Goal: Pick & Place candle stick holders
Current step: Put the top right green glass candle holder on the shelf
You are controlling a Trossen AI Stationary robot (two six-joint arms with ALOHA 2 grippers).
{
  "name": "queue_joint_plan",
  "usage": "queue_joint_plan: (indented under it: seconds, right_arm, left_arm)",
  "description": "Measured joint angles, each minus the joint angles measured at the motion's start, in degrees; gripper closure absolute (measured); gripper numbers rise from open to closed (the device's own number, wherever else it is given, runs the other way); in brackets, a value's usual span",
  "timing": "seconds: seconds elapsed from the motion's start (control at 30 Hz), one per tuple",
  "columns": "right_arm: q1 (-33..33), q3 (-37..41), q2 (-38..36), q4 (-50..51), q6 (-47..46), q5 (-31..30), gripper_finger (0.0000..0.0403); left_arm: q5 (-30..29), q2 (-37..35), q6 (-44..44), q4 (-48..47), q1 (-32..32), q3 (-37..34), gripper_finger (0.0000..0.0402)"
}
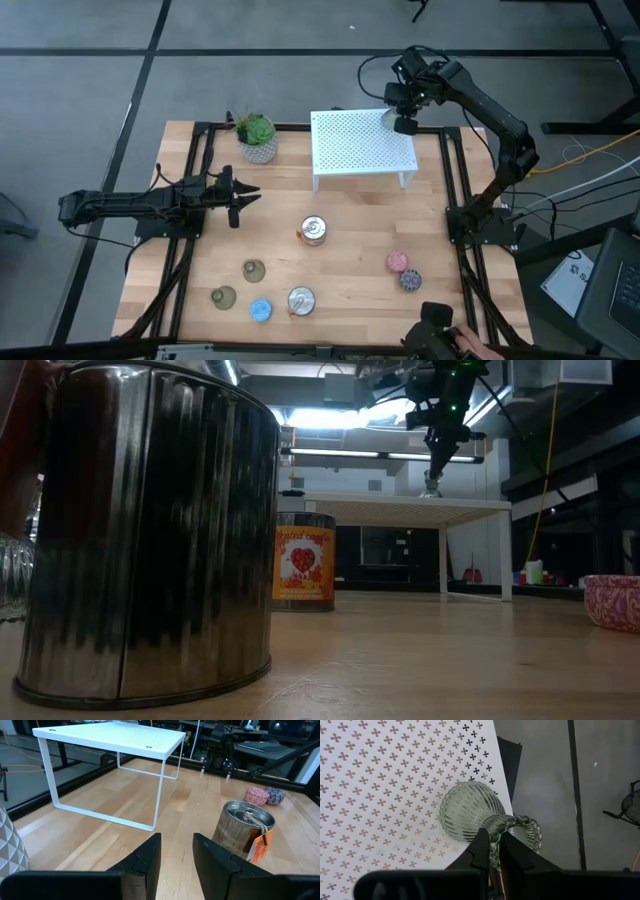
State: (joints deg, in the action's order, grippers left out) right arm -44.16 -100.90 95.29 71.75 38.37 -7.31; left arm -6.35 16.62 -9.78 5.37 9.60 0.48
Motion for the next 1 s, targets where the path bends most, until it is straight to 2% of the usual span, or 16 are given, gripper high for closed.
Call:
queue_joint_plan:
  seconds: [0.17,0.4,1.0]
  right_arm:
    - [0.0,0.0,0.0,0.0,0.0,0.0,0.038]
    - [-0.2,0.0,0.0,-0.1,0.0,0.0,0.0353]
    - [-0.2,0.0,0.0,0.3,-0.6,-0.1,0.0346]
  left_arm:
    - [0.0,0.0,0.0,0.0,0.0,0.0,0.0294]
    - [0.0,0.0,0.0,0.0,0.0,0.0,0.0294]
    - [0.0,0.0,0.0,0.0,0.0,0.0,0.0294]
